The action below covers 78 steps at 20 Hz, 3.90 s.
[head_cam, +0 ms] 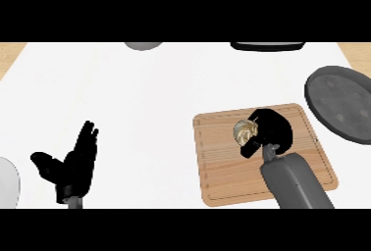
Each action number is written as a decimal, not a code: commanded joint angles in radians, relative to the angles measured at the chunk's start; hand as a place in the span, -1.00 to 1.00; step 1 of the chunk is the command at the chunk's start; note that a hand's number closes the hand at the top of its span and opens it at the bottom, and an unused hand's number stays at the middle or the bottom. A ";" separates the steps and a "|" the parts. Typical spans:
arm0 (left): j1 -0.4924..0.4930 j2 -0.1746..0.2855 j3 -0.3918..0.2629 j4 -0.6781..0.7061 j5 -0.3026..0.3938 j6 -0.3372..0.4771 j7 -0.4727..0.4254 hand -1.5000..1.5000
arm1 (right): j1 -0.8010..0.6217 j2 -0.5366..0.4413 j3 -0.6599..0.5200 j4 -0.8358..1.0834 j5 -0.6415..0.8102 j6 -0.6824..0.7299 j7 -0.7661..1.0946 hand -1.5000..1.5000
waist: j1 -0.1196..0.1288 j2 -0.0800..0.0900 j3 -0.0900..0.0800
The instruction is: Pick the cupcake from the cutting board and place it in the pan
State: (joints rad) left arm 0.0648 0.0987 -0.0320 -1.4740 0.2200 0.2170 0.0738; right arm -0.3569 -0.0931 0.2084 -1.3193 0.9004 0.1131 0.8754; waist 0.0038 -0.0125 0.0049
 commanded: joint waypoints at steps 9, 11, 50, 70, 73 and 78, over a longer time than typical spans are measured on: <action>0.025 -0.012 -0.001 0.009 -0.005 0.009 0.052 0.00 | 0.122 -0.062 0.212 -0.124 0.008 0.132 -0.285 1.00 | -0.013 0.006 -0.005; 0.049 -0.026 -0.012 0.006 -0.010 0.012 0.037 0.00 | 0.140 -0.126 0.289 -0.194 -0.012 0.197 -0.419 1.00 | -0.015 0.001 -0.006; -0.047 0.010 0.032 0.020 -0.005 -0.037 0.118 0.00 | -0.055 -0.417 -0.444 0.047 -0.098 -0.247 -0.867 1.00 | 0.027 0.025 -0.003; -0.040 -0.040 -0.024 0.033 -0.034 -0.050 0.078 0.00 | -0.426 -0.521 -0.557 0.933 -0.077 -0.417 -1.184 -1.00 | 0.092 0.052 0.003; -0.054 -0.029 -0.001 0.047 -0.032 -0.049 0.059 0.00 | -0.461 -0.528 -0.643 0.963 -0.195 -0.316 -1.303 -1.00 | 0.074 0.048 0.003; -0.059 -0.050 -0.015 0.021 -0.047 -0.014 0.092 0.00 | -0.507 -0.520 -0.800 1.002 -0.387 -0.148 -1.404 -1.00 | 0.052 0.041 0.004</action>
State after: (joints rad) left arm 0.0076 0.0565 -0.0426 -1.4868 0.1669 0.2009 0.1277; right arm -0.8329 -0.6115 -0.4983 -0.3582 0.6268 -0.1366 -0.4528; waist 0.0710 0.0245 0.0143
